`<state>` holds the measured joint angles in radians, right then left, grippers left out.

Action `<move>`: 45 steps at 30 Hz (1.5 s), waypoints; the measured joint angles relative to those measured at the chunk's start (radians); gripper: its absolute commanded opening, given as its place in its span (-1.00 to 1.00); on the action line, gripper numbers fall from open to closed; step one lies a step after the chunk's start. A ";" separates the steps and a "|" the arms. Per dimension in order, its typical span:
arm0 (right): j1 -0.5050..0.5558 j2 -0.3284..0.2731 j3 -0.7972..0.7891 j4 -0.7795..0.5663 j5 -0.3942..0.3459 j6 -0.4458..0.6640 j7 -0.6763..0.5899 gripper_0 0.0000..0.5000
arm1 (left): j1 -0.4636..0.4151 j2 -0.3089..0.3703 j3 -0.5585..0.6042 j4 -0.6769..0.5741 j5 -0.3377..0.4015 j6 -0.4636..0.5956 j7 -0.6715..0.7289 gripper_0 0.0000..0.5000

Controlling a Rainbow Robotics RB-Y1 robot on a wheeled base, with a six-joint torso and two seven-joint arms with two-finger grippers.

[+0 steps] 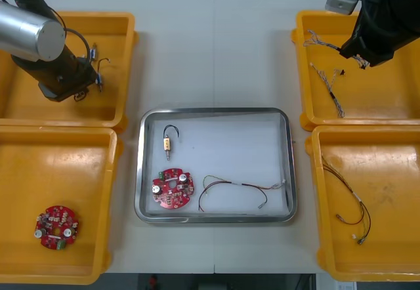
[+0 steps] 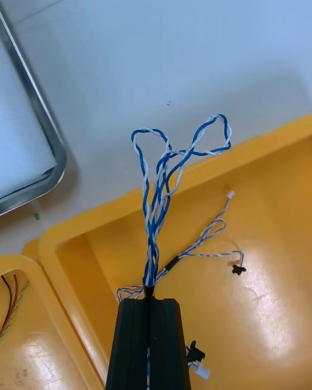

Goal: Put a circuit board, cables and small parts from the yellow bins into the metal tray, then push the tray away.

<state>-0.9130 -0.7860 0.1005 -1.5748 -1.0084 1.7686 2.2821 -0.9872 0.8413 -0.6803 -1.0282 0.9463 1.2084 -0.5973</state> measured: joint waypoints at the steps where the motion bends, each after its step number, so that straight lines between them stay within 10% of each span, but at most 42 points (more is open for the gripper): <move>1: 0.005 0.000 0.013 -0.022 -0.002 0.000 0.000 -1.00 | 0.000 0.004 0.000 -0.003 0.000 0.012 -0.003 -1.00; 14: 0.010 0.051 0.214 -0.153 -0.023 -0.042 -0.098 -1.00 | -0.049 0.110 0.018 -0.027 0.123 0.195 -0.226 -1.00; 45: 0.010 0.179 0.722 -0.200 0.131 -0.251 -0.177 -1.00 | -0.257 0.255 0.061 -0.121 0.335 0.482 -0.229 -1.00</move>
<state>-0.9028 -0.6073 0.8227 -1.7753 -0.8771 1.5174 2.1053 -1.2443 1.0963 -0.6194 -1.1488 1.2814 1.6906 -0.8264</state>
